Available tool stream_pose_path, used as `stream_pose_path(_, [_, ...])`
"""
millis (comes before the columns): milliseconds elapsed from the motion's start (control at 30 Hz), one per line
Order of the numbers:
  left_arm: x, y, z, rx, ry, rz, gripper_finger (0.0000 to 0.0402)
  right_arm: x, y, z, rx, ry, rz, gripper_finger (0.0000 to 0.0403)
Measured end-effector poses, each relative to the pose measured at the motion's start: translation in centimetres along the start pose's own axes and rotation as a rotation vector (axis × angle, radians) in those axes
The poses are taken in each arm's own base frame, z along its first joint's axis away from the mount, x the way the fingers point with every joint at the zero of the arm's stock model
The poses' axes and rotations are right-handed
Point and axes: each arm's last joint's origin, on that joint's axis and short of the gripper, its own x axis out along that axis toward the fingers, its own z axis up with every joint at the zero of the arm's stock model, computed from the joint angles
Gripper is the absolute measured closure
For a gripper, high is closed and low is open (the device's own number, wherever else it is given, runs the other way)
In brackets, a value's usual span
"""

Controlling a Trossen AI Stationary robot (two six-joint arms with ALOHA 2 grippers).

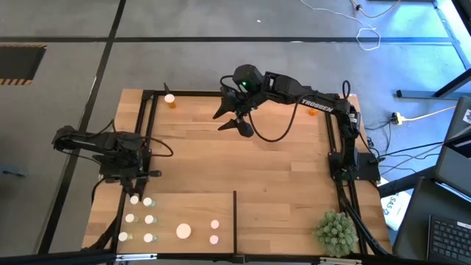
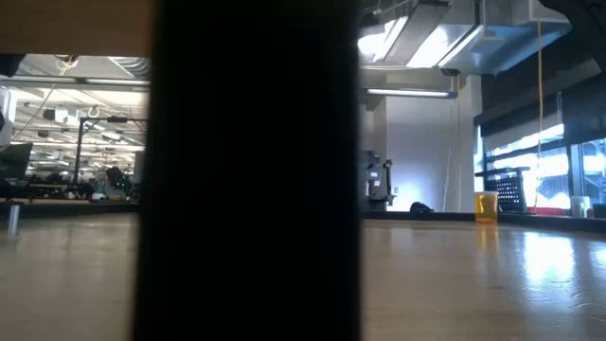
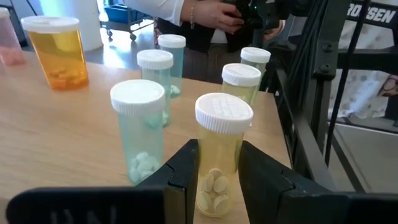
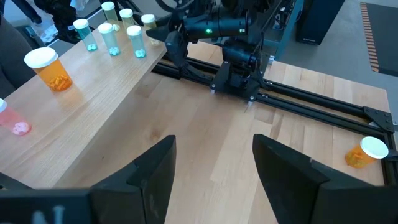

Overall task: Pick and place medicine bottles onto shelf by color
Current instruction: Put the yellow pill bottle on the shelf aligned with the other yellow pill bottle

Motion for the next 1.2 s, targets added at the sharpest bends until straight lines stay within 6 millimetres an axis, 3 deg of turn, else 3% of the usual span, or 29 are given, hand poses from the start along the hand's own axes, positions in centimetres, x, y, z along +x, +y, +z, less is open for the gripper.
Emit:
stream_pose_path(767, [0.02, 0.00, -0.03, -0.067, -0.003, -0.008, 0.0312, -0.01, -0.01, 0.00, 0.000, 0.000, 0.000, 0.0186])
stream_pose_path(1200, [0.02, 0.00, -0.03, -0.077, -0.004, -0.008, 0.0253, 0.00, -0.01, -0.01, 0.000, 0.000, 0.000, 0.0186])
